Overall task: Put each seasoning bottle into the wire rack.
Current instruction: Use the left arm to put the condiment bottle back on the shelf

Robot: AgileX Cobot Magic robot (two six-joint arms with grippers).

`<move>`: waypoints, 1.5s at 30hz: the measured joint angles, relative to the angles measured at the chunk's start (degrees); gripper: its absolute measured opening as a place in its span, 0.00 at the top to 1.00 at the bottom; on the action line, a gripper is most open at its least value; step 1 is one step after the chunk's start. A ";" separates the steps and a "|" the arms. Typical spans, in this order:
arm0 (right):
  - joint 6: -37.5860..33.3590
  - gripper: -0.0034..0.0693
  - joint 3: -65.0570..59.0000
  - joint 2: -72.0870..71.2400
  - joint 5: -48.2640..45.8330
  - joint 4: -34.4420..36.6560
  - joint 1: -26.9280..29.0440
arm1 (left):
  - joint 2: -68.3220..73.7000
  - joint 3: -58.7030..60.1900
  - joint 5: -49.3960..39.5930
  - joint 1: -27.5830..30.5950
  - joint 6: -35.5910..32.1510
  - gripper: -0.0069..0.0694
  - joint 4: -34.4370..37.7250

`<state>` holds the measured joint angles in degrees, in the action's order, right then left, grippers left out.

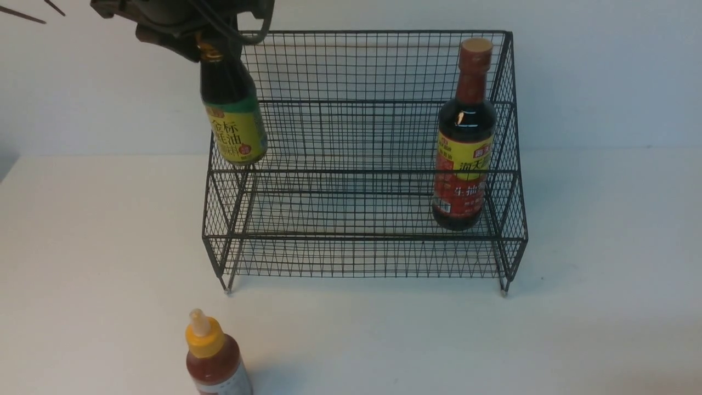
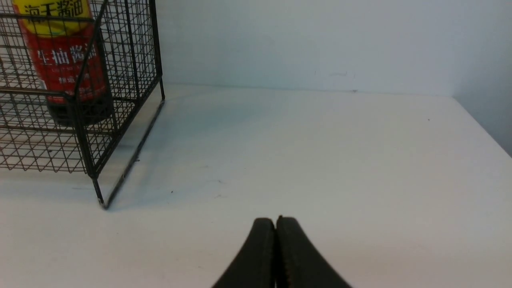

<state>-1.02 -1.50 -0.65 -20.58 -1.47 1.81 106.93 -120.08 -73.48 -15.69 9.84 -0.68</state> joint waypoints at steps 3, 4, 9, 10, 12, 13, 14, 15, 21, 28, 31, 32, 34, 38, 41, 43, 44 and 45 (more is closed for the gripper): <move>0.00 0.97 0.00 0.00 0.00 0.00 0.00 | 1.18 -0.07 0.74 0.00 -0.02 0.52 -0.19; 0.00 0.97 0.00 0.00 0.00 0.00 0.00 | 1.79 -0.28 1.72 -0.06 -0.08 0.52 -0.25; 0.00 0.97 0.00 0.00 0.00 0.00 0.00 | 3.80 -0.98 4.38 -0.37 -0.10 0.52 -0.79; 0.00 0.97 0.00 0.00 0.00 0.00 0.00 | 4.22 -1.11 4.78 -0.37 -0.10 0.52 -0.85; 0.00 0.97 0.00 0.00 0.00 0.00 0.00 | 4.67 -1.16 5.64 -0.37 -0.10 0.52 -1.07; 0.00 0.97 0.00 0.00 0.00 0.00 0.00 | 5.26 -1.16 6.48 -0.37 -0.10 0.52 -1.19; 0.00 0.97 0.00 0.00 0.00 0.00 0.00 | 5.52 -1.21 6.80 -0.37 -0.10 0.52 -1.32; 0.00 0.97 0.00 0.00 0.00 0.00 0.00 | 5.53 -1.21 6.88 -0.37 -0.10 0.52 -1.32; 0.00 0.97 0.00 0.00 0.00 0.00 0.00 | 5.77 -1.21 7.29 -0.37 -0.17 0.52 -1.32; 0.00 0.97 0.00 0.00 0.00 0.00 0.00 | 5.77 -1.21 7.29 -0.37 -0.17 0.52 -1.36; 0.00 0.97 0.00 0.00 0.00 0.00 0.00 | 5.77 -1.21 7.60 -0.37 -0.17 0.52 -1.36; 0.00 0.97 0.00 0.00 0.00 0.00 0.00 | 5.77 -1.21 7.81 -0.37 -0.17 0.52 -1.36; 0.00 0.97 0.00 0.00 0.00 0.00 0.00 | 5.77 -1.21 8.13 -0.37 -0.22 0.52 -1.36; 0.00 0.97 0.00 0.00 0.00 0.00 0.00 | 4.75 -1.09 7.46 -0.43 -0.22 0.52 -1.19; 0.00 0.97 0.00 0.00 0.00 0.00 0.00 | 3.93 -1.09 6.32 -0.43 -0.22 0.53 -1.06; 0.00 0.97 0.00 0.00 0.00 0.00 0.00 | 3.01 -1.05 4.87 -0.43 -0.22 0.53 -0.77; 0.00 0.97 0.00 0.00 0.00 0.00 0.00 | 2.40 -1.03 4.34 -0.43 -0.22 0.53 -0.33; 0.00 0.97 0.00 0.00 0.00 0.00 0.00 | 1.94 -0.97 4.30 -0.43 -0.22 0.53 -0.08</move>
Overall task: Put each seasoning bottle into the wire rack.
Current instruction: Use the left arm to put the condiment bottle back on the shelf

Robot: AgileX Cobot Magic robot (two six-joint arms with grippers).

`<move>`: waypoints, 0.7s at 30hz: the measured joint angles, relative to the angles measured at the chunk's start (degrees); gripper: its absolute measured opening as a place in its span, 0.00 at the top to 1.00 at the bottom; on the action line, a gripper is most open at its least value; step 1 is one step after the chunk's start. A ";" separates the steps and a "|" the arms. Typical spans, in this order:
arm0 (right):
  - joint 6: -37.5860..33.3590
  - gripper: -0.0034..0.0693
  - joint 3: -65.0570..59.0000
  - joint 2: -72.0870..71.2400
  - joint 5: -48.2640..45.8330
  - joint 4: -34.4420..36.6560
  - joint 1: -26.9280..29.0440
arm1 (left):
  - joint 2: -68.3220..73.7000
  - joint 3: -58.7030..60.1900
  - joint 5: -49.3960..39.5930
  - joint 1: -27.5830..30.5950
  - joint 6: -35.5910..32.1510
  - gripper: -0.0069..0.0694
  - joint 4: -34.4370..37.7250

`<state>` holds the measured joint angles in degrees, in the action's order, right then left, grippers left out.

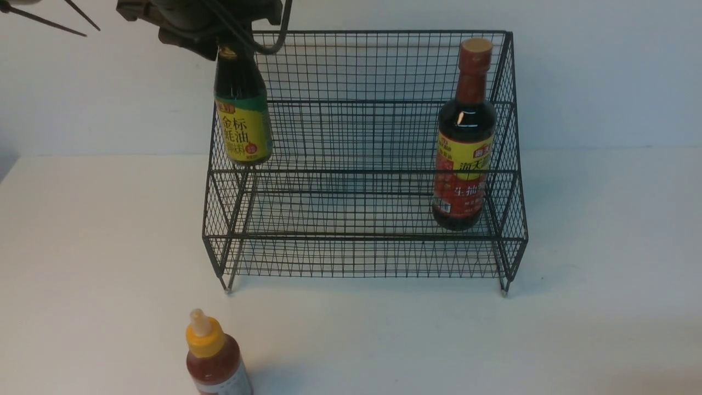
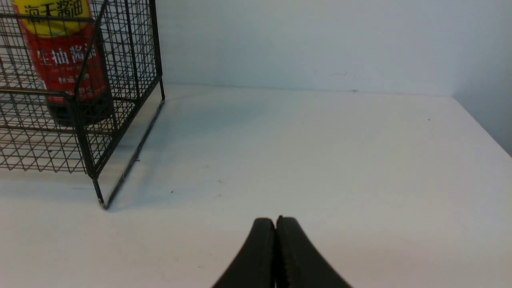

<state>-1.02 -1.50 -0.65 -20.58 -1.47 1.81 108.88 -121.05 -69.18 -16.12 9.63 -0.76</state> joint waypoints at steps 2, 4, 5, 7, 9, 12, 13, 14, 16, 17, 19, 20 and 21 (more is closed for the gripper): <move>0.00 0.97 0.00 0.00 0.00 0.00 0.00 | -0.72 0.07 0.00 0.00 0.00 0.53 0.44; 0.00 0.97 0.00 0.00 0.00 0.00 0.00 | -1.74 0.07 -0.12 0.00 0.00 0.53 0.76; 0.00 0.97 0.00 0.00 0.00 0.00 0.00 | -1.92 0.07 -0.12 0.00 0.00 0.53 0.76; 0.00 0.97 0.00 0.00 0.00 0.00 0.00 | -2.59 0.07 -0.43 0.00 -0.06 0.53 0.76; 0.00 0.97 0.00 0.00 0.00 0.00 0.00 | -2.70 0.46 -0.58 0.00 -0.37 0.53 0.76; 0.00 0.97 0.00 0.00 0.00 0.00 0.00 | -2.14 1.77 -0.19 0.00 -1.12 0.53 0.76; 0.00 0.97 0.00 0.00 0.00 0.00 0.00 | -1.76 2.76 0.69 0.00 -1.29 0.53 0.76; 0.00 0.97 0.00 0.00 0.00 0.00 0.00 | -1.32 3.39 1.37 0.00 -1.36 0.53 0.76; 0.00 0.97 0.00 0.00 0.00 0.00 0.00 | -0.79 4.51 5.11 0.00 -1.56 0.53 0.36; 0.00 0.97 0.00 0.00 0.00 0.00 0.00 | -0.72 4.71 5.24 0.00 -1.56 0.53 0.31; 0.00 0.97 0.00 0.00 0.00 0.00 0.00 | -0.29 5.63 5.57 0.00 -1.56 0.53 0.25; 0.00 0.97 0.00 0.00 0.00 0.00 0.00 | -0.22 5.73 5.67 0.00 -1.56 0.53 0.25; 0.00 0.97 0.00 0.00 0.00 0.00 0.00 | -0.17 5.87 6.08 0.00 -1.56 0.53 0.25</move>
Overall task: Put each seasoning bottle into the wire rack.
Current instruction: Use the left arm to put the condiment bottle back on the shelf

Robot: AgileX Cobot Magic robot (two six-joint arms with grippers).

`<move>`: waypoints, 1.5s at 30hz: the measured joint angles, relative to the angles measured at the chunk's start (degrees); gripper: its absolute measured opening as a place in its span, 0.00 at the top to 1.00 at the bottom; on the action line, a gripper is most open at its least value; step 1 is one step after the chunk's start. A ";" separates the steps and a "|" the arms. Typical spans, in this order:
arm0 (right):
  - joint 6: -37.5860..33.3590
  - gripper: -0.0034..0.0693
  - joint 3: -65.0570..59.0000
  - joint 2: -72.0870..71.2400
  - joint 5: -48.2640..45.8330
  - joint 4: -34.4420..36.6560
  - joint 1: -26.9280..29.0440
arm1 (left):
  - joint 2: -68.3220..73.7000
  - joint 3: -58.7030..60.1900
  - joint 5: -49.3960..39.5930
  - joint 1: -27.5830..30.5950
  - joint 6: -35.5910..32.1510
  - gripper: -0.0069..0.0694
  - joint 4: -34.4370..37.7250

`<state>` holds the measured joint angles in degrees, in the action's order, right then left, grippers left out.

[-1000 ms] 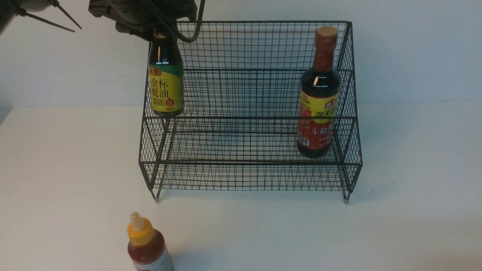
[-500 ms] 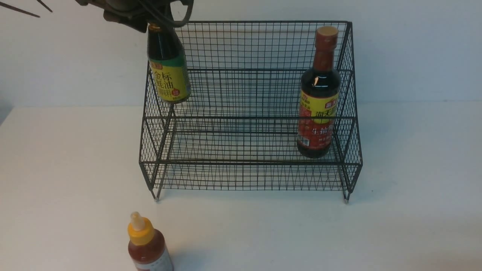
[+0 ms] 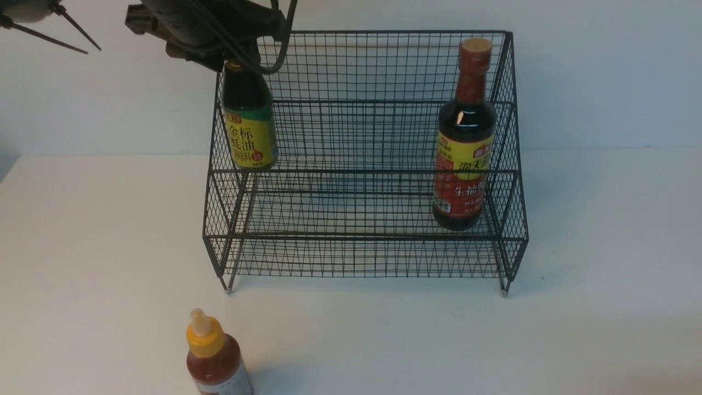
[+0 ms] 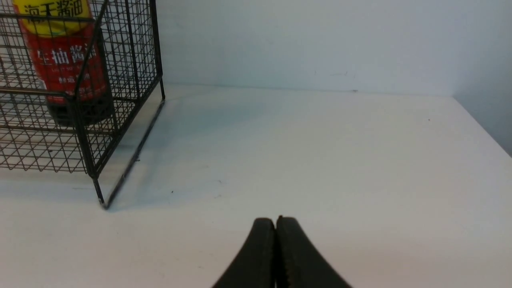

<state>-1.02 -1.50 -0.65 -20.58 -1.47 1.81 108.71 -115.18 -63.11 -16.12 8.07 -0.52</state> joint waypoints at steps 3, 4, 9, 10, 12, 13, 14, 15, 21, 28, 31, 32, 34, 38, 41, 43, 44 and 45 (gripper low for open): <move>0.00 0.97 0.00 0.00 0.00 0.00 0.00 | 0.06 0.14 1.96 0.00 0.00 0.53 -0.19; 0.00 0.97 0.00 0.00 0.00 0.00 0.00 | 0.06 0.14 2.18 0.00 0.00 0.53 -0.19; 0.00 0.97 0.00 0.00 0.00 0.00 0.00 | 0.06 0.14 0.63 0.00 0.00 0.53 -0.19; 0.00 0.97 0.00 0.00 0.00 0.00 0.00 | 0.06 0.14 0.03 0.00 0.00 0.53 -0.19; 0.00 0.97 0.00 0.00 0.00 0.00 0.00 | 0.26 0.14 -2.53 0.00 0.00 0.53 -0.25; 0.00 0.97 0.00 0.00 0.00 0.00 0.00 | 0.53 0.14 -3.68 0.00 0.00 0.53 -0.32; 0.00 0.97 0.00 0.00 0.00 0.00 0.00 | 0.60 0.14 -3.87 0.00 0.00 0.53 -0.32; 0.00 0.97 0.00 0.00 0.00 0.00 0.00 | 1.14 0.14 -5.41 0.00 0.00 0.53 -0.32; 0.00 0.97 0.00 0.00 0.00 0.00 0.00 | 3.54 0.14 -8.90 0.00 -0.14 0.53 -0.25; 0.00 0.97 0.00 0.00 0.00 0.00 0.00 | 7.14 0.14 -8.95 0.00 -0.16 0.53 -0.21; 0.00 0.97 0.00 0.00 0.00 0.00 0.00 | 8.18 0.14 -8.67 0.00 -0.16 0.50 -0.12; 0.00 0.97 0.00 0.00 0.00 0.00 0.00 | 8.13 0.07 -8.61 0.00 -0.16 0.46 0.52; 0.00 0.97 0.00 0.00 0.00 0.00 0.00 | 8.06 0.02 -8.61 0.00 -0.16 0.41 0.52; 0.00 0.97 0.00 0.00 0.00 0.00 0.00 | 6.98 -1.03 -8.61 0.00 -0.16 0.18 1.20; 0.00 0.97 0.00 0.00 0.00 0.00 0.00 | 5.01 -1.80 -8.61 0.00 -0.16 0.12 1.20; 0.00 0.97 0.00 0.00 0.00 0.00 0.00 | 3.10 -2.25 -8.61 0.00 -0.21 0.11 1.00; 0.00 0.97 0.00 0.00 0.00 0.00 0.00 | 2.03 -2.42 -8.66 0.00 -0.21 0.12 0.52; 0.00 0.97 0.00 0.00 0.00 0.00 0.00 | 0.29 -2.61 -8.66 0.00 -0.21 0.14 0.07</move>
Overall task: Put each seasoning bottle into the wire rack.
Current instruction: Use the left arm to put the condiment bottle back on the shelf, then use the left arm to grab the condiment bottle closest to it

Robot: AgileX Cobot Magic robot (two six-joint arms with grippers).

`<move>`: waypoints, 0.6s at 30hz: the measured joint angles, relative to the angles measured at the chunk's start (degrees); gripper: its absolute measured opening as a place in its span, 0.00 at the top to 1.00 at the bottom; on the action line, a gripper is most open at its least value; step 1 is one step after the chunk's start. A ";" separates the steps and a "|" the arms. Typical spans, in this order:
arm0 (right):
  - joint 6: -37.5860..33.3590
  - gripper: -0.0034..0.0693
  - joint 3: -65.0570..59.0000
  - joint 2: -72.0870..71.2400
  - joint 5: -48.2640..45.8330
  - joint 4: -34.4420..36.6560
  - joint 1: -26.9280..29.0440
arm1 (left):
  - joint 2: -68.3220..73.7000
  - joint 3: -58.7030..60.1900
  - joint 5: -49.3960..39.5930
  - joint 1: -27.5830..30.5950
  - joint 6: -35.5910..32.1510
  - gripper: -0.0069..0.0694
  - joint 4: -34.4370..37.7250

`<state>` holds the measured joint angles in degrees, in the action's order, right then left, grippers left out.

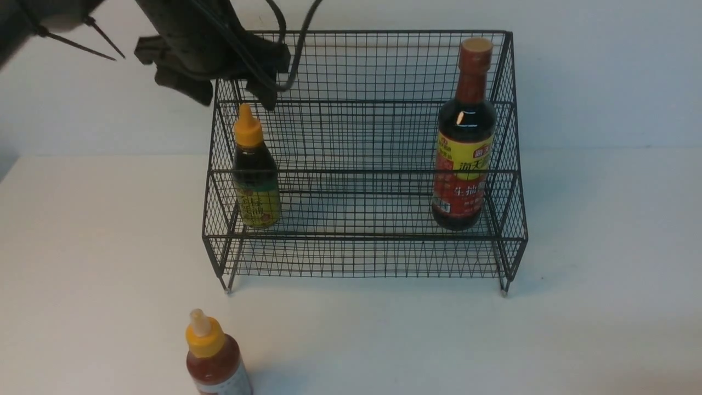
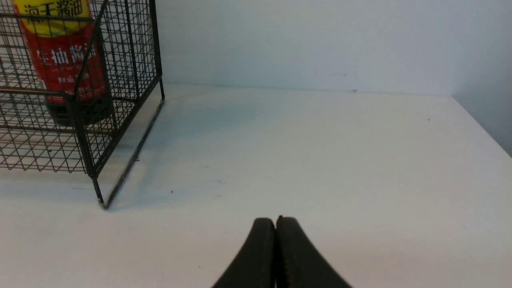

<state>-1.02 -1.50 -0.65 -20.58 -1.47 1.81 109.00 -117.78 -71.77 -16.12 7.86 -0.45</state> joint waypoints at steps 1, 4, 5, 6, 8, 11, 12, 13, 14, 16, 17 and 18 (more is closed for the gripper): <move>0.00 0.97 0.00 0.00 0.00 0.00 0.00 | -0.64 0.00 0.00 0.00 0.00 0.14 -0.12; 0.00 0.97 0.00 0.00 0.00 0.00 0.00 | -5.44 0.00 -0.07 0.00 -0.98 0.24 -1.45; 0.00 0.97 0.00 0.00 0.00 0.00 0.00 | -9.34 0.24 -0.11 0.00 -2.12 0.33 -1.66; 0.00 0.97 0.00 0.00 0.00 0.00 0.00 | -11.82 0.90 -0.11 0.00 -2.74 0.41 -1.51; 0.00 0.97 0.00 0.00 0.00 0.00 0.00 | -16.35 2.74 -0.11 0.00 -3.30 0.55 -1.00; 0.00 0.97 0.00 0.00 0.00 0.00 0.00 | -27.94 12.31 -0.11 0.00 -4.55 0.83 0.10; 0.00 0.97 0.00 0.00 0.00 0.00 0.00 | -30.23 14.50 -0.11 0.00 -4.76 0.86 0.09; 0.00 0.97 0.00 0.00 0.00 0.00 0.00 | -33.32 17.65 -0.11 0.00 -4.96 0.88 0.45; 0.00 0.97 0.00 0.00 0.00 0.00 0.00 | -36.49 21.04 -0.11 0.00 -4.96 0.90 0.45; 0.00 0.97 0.00 0.00 0.00 0.00 0.00 | -44.28 30.29 -0.25 0.00 -4.01 0.91 1.89; 0.00 0.97 0.00 0.00 0.00 0.00 0.00 | -49.23 37.18 -0.30 0.00 -2.89 0.91 3.88; 0.00 0.97 0.00 0.00 0.00 0.00 0.00 | -51.70 41.11 -0.42 0.00 -2.20 0.91 5.27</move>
<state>-1.02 -1.50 -0.65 -20.58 -1.47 1.81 57.30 -76.67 -72.19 -16.12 5.66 4.83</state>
